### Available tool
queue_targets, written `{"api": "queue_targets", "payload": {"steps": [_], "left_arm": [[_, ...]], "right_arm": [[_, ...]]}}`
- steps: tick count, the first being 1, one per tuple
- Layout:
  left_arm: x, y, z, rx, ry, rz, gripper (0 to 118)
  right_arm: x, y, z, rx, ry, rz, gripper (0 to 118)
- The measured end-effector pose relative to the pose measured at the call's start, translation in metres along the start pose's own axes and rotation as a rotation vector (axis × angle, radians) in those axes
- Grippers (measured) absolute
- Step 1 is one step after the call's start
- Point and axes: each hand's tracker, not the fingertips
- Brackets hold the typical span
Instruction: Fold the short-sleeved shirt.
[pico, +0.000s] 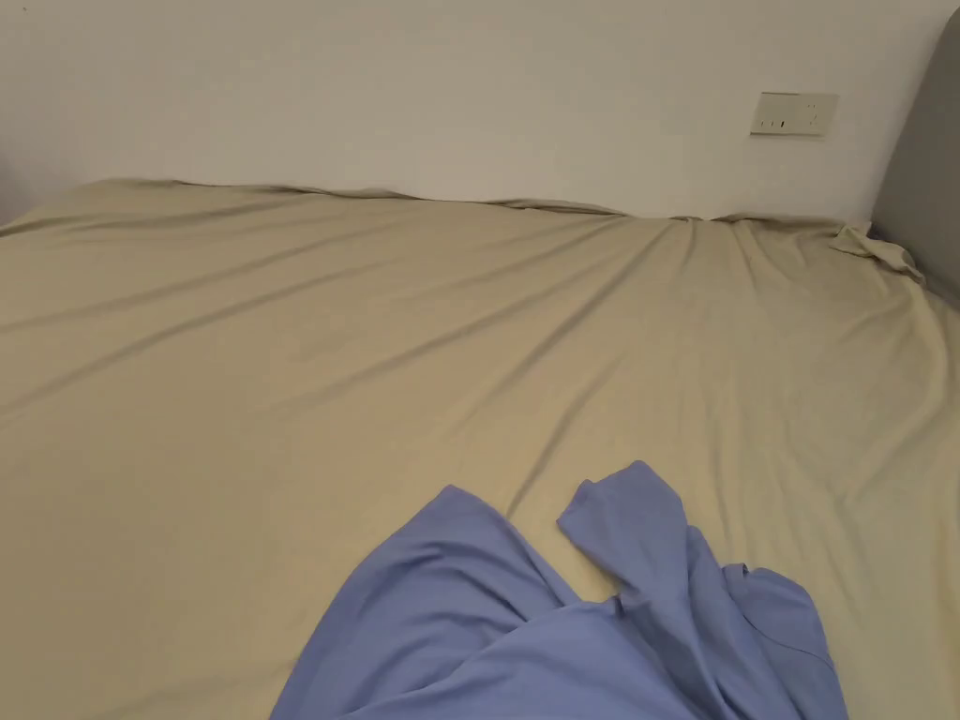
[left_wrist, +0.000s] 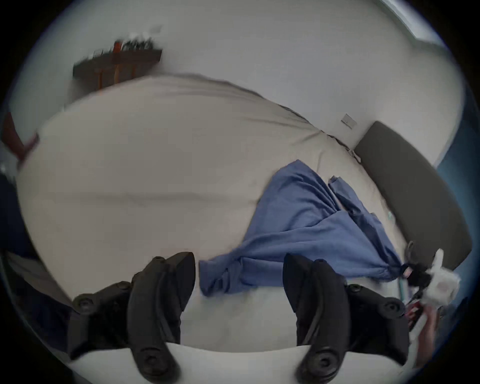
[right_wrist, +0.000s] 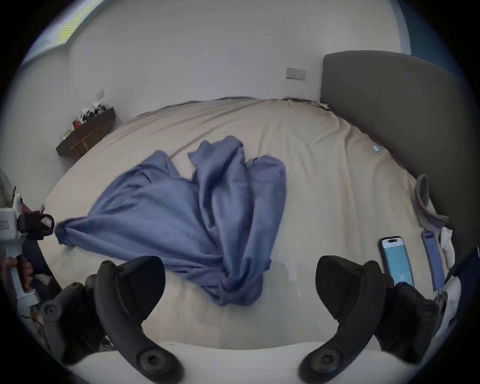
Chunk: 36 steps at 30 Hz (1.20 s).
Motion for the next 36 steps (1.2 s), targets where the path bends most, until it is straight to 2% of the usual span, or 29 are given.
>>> {"api": "queue_targets", "payload": {"steps": [3, 4, 5, 6, 7, 8, 10, 15, 16, 17, 18, 20, 23, 26, 30, 31, 32, 33, 34, 35, 36], "left_arm": [[0.012, 0.017, 0.042, 0.064, 0.022, -0.111, 78], [0.017, 0.02, 0.056, 0.077, -0.006, -0.118, 77], [0.02, 0.021, 0.07, 0.115, -0.047, -0.125, 65], [0.025, 0.022, 0.082, 0.165, -0.053, -0.145, 31], [0.031, 0.023, 0.088, 0.187, -0.036, -0.171, 0], [0.034, 0.021, 0.093, 0.193, 0.004, -0.162, 0], [0.033, 0.023, 0.093, 0.118, -0.057, -0.166, 0], [0.032, 0.011, 0.082, 0.119, -0.017, -0.163, 0], [0.03, 0.009, 0.075, 0.091, -0.036, -0.147, 33], [0.024, 0.007, 0.062, 0.048, -0.077, -0.1, 72], [0.017, 0.005, 0.048, 0.016, -0.099, -0.053, 86], [0.006, 0.0, 0.017, -0.051, -0.113, 0.006, 86], [-0.005, -0.007, -0.024, -0.107, 0.013, 0.004, 86], [-0.012, -0.011, -0.058, -0.183, 0.009, 0.061, 86], [-0.01, -0.014, -0.087, -0.205, -0.013, 0.003, 86], [-0.008, -0.016, -0.091, -0.204, -0.017, -0.026, 78], [-0.005, -0.017, -0.09, -0.182, 0.011, -0.044, 64], [-0.004, -0.017, -0.087, -0.152, 0.029, -0.052, 41], [-0.005, -0.017, -0.085, -0.136, -0.005, -0.025, 8], [-0.008, -0.017, -0.082, -0.129, -0.067, 0.059, 8], [-0.012, -0.015, -0.079, -0.137, -0.055, 0.088, 8]], "right_arm": [[0.001, 0.016, 0.03, 0.053, 0.003, -0.013, 118], [0.0, 0.021, 0.04, 0.074, 0.013, -0.007, 110], [-0.003, 0.026, 0.05, 0.1, 0.028, 0.008, 88], [-0.007, 0.03, 0.058, 0.114, 0.024, 0.02, 40], [-0.009, 0.031, 0.063, 0.133, 0.002, 0.039, 2], [-0.012, 0.031, 0.069, 0.147, -0.051, 0.047, 2], [-0.011, 0.038, 0.076, 0.149, 0.028, 0.071, 2], [-0.016, 0.038, 0.082, 0.171, 0.041, 0.071, 2], [-0.016, 0.04, 0.083, 0.177, 0.05, 0.07, 2], [-0.015, 0.043, 0.084, 0.179, 0.059, 0.065, 2], [-0.016, 0.045, 0.084, 0.178, 0.067, 0.066, 2], [-0.024, 0.046, 0.085, 0.179, 0.072, 0.078, 2], [-0.03, 0.048, 0.08, 0.17, 0.084, 0.096, 2], [-0.036, 0.05, 0.074, 0.153, 0.086, 0.116, 2], [-0.036, 0.049, 0.057, 0.118, 0.089, 0.134, 2], [-0.034, 0.046, 0.052, 0.108, 0.087, 0.139, 2], [-0.036, 0.047, 0.049, 0.101, 0.082, 0.151, 2], [-0.038, 0.047, 0.046, 0.094, 0.076, 0.166, 2], [-0.039, 0.048, 0.044, 0.09, 0.072, 0.172, 2], [-0.039, 0.048, 0.041, 0.084, 0.075, 0.176, 2], [-0.039, 0.049, 0.038, 0.076, 0.08, 0.178, 2]]}}
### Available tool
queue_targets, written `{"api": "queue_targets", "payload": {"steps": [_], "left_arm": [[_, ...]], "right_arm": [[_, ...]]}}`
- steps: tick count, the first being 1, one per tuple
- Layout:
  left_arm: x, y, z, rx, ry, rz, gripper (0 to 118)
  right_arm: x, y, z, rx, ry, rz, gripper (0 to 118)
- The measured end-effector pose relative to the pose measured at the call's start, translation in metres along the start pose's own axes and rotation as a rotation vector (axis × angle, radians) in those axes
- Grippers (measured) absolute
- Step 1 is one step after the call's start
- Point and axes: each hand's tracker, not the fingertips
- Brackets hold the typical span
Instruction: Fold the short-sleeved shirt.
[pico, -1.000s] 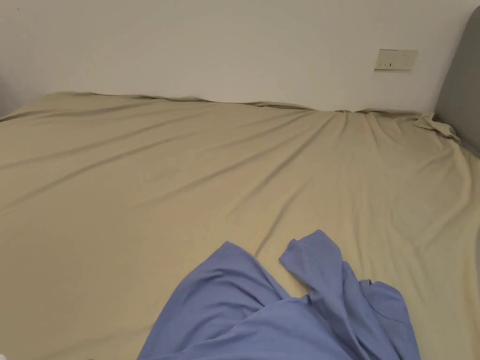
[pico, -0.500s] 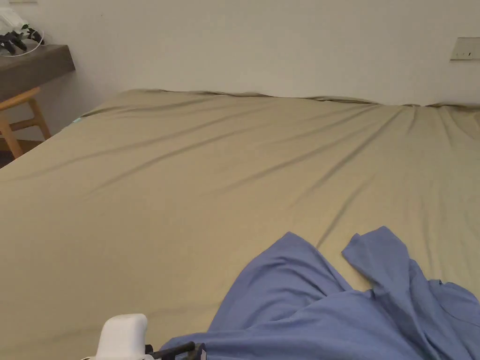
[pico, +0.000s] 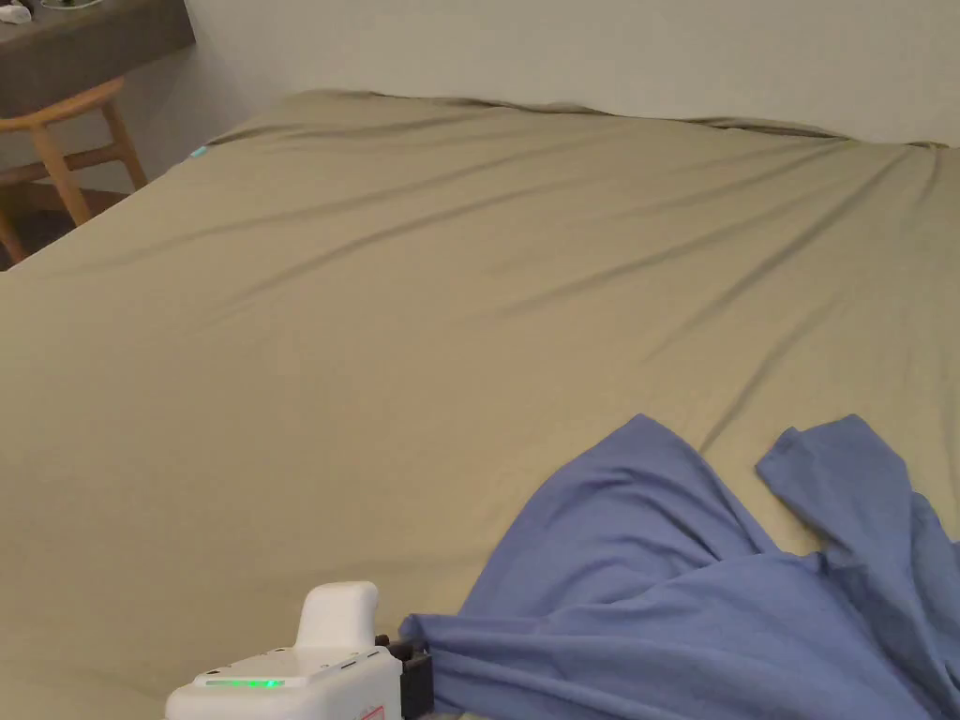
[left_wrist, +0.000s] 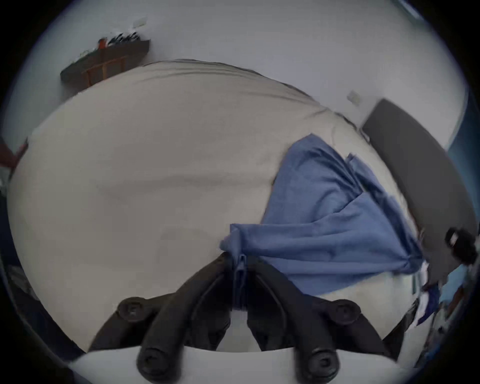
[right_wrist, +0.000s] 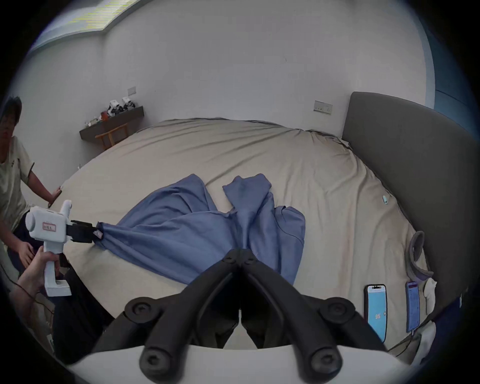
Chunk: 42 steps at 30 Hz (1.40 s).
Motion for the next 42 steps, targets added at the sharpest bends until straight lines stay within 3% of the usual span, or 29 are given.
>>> {"api": "queue_targets", "payload": {"steps": [4, 5, 6, 7, 8, 9, 13, 20, 21, 22, 24, 25, 26, 27, 28, 29, 30, 35, 42], "left_arm": [[0.008, 0.002, 0.017, 0.047, -0.007, -0.008, 8], [0.01, 0.004, 0.021, 0.055, -0.013, -0.008, 8], [0.012, 0.006, 0.024, 0.062, -0.019, -0.008, 8], [0.013, 0.008, 0.027, 0.069, -0.03, -0.006, 8], [0.014, 0.009, 0.03, 0.079, -0.034, -0.005, 8], [0.016, 0.01, 0.032, 0.087, -0.039, -0.003, 8], [0.019, 0.014, 0.035, 0.094, -0.055, -0.001, 8], [0.022, 0.019, 0.032, 0.08, -0.054, 0.022, 8], [0.024, 0.02, 0.031, 0.079, -0.051, 0.019, 8], [0.025, 0.021, 0.029, 0.077, -0.046, 0.019, 8], [0.026, 0.023, 0.027, 0.072, -0.043, 0.016, 8], [0.027, 0.024, 0.026, 0.07, -0.046, 0.016, 8], [0.028, 0.025, 0.026, 0.068, -0.046, 0.013, 8], [0.029, 0.027, 0.025, 0.066, -0.047, 0.008, 8], [0.026, 0.03, 0.021, 0.065, -0.051, 0.002, 8], [0.027, 0.033, 0.021, 0.064, -0.057, -0.005, 8], [0.03, 0.034, 0.021, 0.068, -0.062, -0.011, 8], [0.043, 0.054, 0.031, 0.11, -0.123, -0.037, 8], [0.096, 0.139, 0.097, 0.32, -0.254, -0.218, 8]], "right_arm": [[0.007, 0.012, -0.012, -0.014, 0.023, -0.001, 6], [0.011, 0.02, -0.016, -0.015, 0.031, -0.002, 38], [0.016, 0.03, -0.021, -0.023, 0.048, -0.014, 92], [0.018, 0.042, -0.029, -0.033, 0.076, -0.03, 118], [0.023, 0.054, -0.043, -0.063, 0.119, -0.046, 118], [0.03, 0.067, -0.047, 0.013, 0.134, -0.062, 118], [0.062, 0.097, -0.123, -0.089, 0.122, -0.077, 118], [0.083, 0.112, -0.297, -0.414, 0.038, -0.115, 117], [0.085, 0.108, -0.318, -0.46, 0.038, -0.143, 113], [0.086, 0.105, -0.33, -0.488, 0.033, -0.17, 100], [0.081, 0.098, -0.341, -0.539, 0.024, -0.152, 67], [0.077, 0.1, -0.332, -0.488, -0.007, -0.078, 64], [0.071, 0.104, -0.323, -0.462, -0.001, -0.023, 44], [0.067, 0.105, -0.316, -0.449, -0.008, 0.031, 14], [0.062, 0.104, -0.312, -0.445, -0.078, 0.083, 8], [0.06, 0.103, -0.307, -0.429, -0.086, 0.113, 8], [0.06, 0.102, -0.303, -0.413, -0.048, 0.1, 8], [0.068, 0.112, -0.25, -0.244, -0.069, 0.028, 8], [0.104, 0.162, -0.077, 0.16, -0.102, -0.117, 8]]}}
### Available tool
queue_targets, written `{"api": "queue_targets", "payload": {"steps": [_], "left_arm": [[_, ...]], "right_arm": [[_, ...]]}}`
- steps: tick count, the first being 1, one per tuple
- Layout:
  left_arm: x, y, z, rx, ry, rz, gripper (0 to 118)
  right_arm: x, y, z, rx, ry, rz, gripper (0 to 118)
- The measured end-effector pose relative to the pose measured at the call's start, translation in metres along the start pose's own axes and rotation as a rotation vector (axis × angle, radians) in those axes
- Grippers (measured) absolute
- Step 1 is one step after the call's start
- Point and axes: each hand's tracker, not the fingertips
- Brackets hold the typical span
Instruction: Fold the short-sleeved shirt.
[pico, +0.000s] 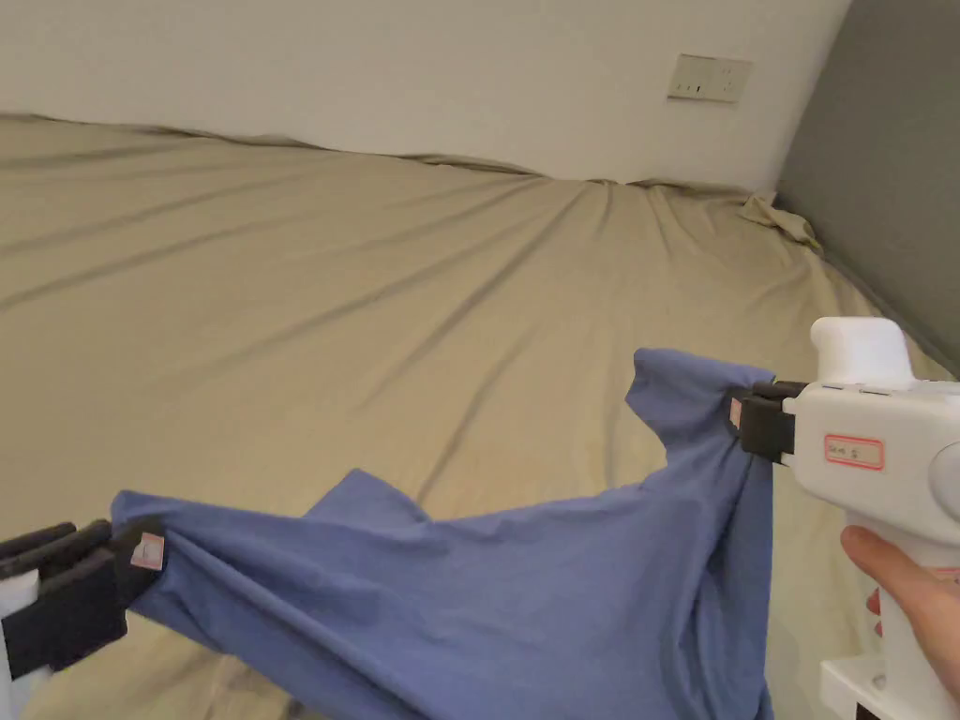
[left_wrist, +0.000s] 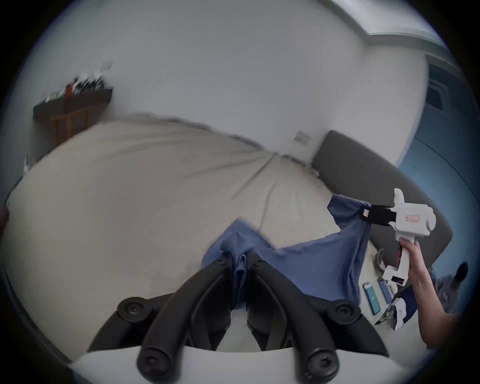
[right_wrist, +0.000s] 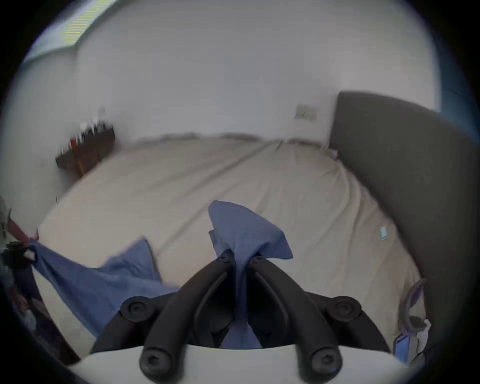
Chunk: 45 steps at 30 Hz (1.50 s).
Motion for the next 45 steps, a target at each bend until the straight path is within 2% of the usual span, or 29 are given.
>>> {"api": "queue_targets", "payload": {"steps": [2, 7, 11, 15, 20, 24, 28, 38, 45], "left_arm": [[0.018, 0.044, 0.014, 0.092, -0.04, -0.039, 8], [0.073, 0.149, 0.07, 0.336, -0.048, -0.178, 8], [0.111, 0.213, 0.12, 0.488, -0.007, -0.278, 8], [0.13, 0.254, 0.157, 0.555, 0.033, -0.311, 8], [0.129, 0.288, 0.182, 0.618, 0.098, -0.308, 8], [0.116, 0.311, 0.176, 0.632, 0.134, -0.288, 8], [0.101, 0.343, 0.143, 0.615, 0.175, -0.264, 8], [0.054, 0.414, 0.01, 0.519, 0.247, -0.208, 8], [0.008, 0.398, -0.093, 0.472, 0.245, -0.157, 8]], "right_arm": [[0.009, 0.027, 0.046, 0.113, -0.038, 0.001, 8], [0.028, 0.101, 0.16, 0.36, -0.016, -0.052, 8], [0.028, 0.152, 0.233, 0.534, -0.027, -0.043, 8], [0.018, 0.193, 0.278, 0.643, -0.025, -0.017, 8], [0.016, 0.233, 0.3, 0.697, 0.011, -0.044, 8], [0.016, 0.258, 0.282, 0.698, -0.002, -0.04, 8], [0.008, 0.284, 0.245, 0.654, -0.009, -0.038, 8], [-0.016, 0.37, 0.119, 0.619, -0.048, 0.012, 8], [-0.019, 0.382, 0.02, 0.583, -0.044, 0.018, 8]]}}
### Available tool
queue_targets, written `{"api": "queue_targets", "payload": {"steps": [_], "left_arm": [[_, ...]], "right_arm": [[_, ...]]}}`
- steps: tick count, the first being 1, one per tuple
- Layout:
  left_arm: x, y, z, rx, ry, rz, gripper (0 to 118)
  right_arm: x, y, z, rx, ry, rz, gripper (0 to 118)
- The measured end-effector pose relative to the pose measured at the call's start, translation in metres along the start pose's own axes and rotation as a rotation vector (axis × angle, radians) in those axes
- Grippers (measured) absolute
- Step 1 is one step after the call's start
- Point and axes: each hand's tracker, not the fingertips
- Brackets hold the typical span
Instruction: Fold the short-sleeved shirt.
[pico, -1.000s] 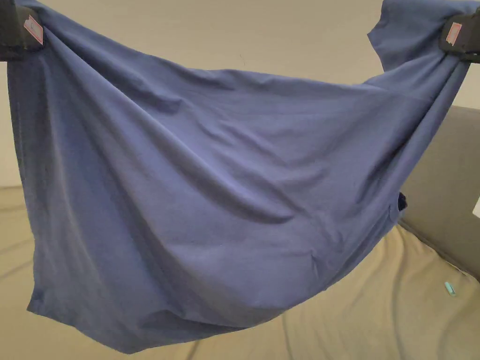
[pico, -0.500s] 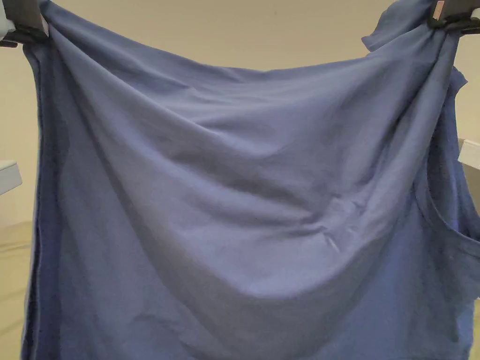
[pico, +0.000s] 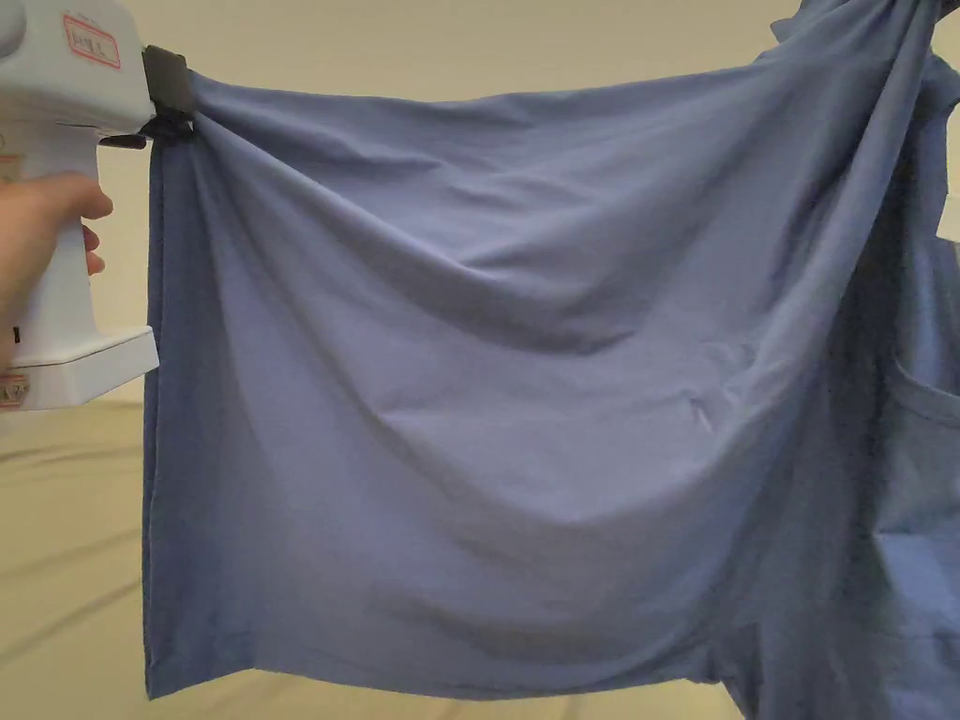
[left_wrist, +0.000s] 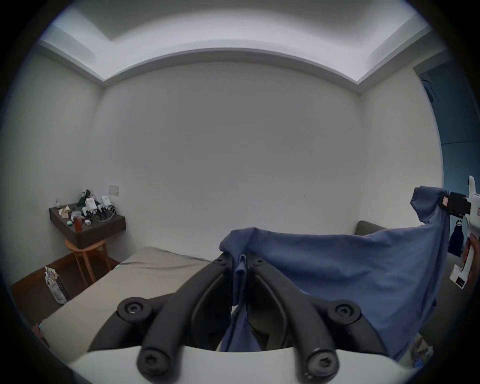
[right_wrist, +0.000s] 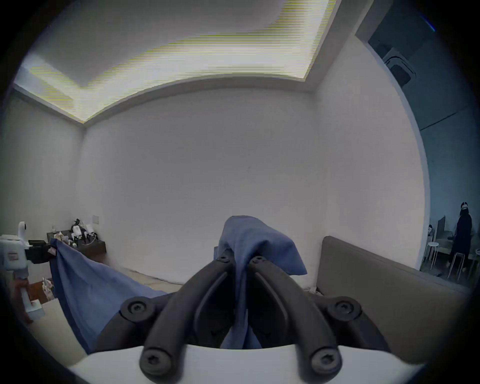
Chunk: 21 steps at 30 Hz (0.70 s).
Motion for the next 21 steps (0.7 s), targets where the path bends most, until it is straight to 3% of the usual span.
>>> {"api": "queue_targets", "payload": {"steps": [4, 9, 12, 21], "left_arm": [[-0.006, -0.06, -0.039, -0.055, -0.012, -0.012, 8], [-0.01, -0.137, -0.08, -0.193, 0.0, 0.012, 8], [-0.012, -0.167, -0.092, -0.213, -0.001, 0.032, 8], [-0.008, -0.23, -0.041, -0.24, -0.012, 0.0, 8]], "right_arm": [[0.001, -0.061, -0.037, -0.05, 0.013, 0.026, 8], [0.007, -0.158, -0.076, -0.186, 0.035, -0.044, 8], [0.01, -0.199, -0.086, -0.255, 0.025, -0.047, 8], [0.022, -0.296, -0.045, -0.357, 0.051, -0.08, 8]]}}
